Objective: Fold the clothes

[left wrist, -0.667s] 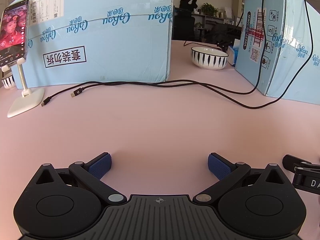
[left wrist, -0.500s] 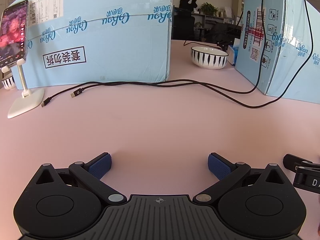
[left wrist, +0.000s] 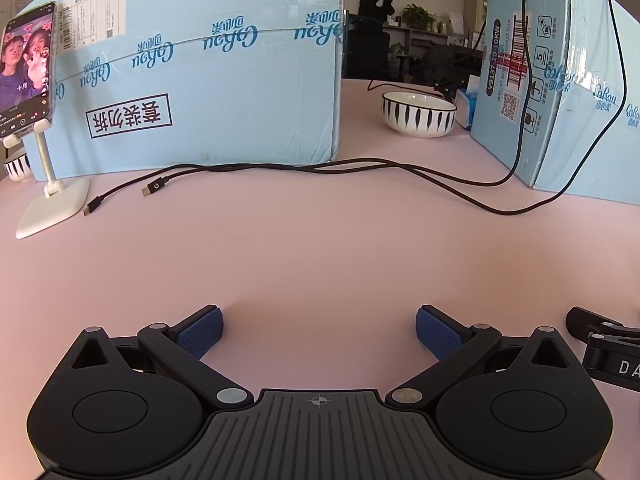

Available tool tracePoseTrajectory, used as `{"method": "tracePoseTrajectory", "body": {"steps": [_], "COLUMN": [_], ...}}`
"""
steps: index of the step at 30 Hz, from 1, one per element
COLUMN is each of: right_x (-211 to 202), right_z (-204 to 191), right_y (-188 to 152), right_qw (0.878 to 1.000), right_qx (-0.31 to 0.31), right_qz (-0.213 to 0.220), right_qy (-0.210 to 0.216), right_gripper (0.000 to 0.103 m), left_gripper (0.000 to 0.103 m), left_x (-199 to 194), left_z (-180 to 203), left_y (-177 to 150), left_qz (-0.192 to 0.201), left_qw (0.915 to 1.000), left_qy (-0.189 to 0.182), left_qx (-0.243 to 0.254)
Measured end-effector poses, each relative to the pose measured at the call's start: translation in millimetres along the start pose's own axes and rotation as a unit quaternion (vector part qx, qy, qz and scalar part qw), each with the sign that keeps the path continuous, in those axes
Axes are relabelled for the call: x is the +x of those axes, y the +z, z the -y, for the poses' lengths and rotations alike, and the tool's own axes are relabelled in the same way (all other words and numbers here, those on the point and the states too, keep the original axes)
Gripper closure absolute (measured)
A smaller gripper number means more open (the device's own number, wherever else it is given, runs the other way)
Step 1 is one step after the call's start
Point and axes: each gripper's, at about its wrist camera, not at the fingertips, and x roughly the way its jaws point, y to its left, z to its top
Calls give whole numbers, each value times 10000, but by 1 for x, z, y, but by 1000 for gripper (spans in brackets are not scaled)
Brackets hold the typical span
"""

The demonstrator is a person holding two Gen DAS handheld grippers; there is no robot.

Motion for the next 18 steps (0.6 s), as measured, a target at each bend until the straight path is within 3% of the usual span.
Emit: {"method": "tracePoseTrajectory", "body": {"steps": [18], "right_x": [-1], "right_z": [0], "right_y": [-1], "right_qw": [10000], "right_qx": [38], "right_qz": [21], "right_qy": [2], "right_gripper": [0], "left_gripper": [0], "left_x": [1], "left_z": [1], "left_y": [2], "left_qz": [-7], "left_qw": [10000], "left_qy": [13], "left_qx": [24]}}
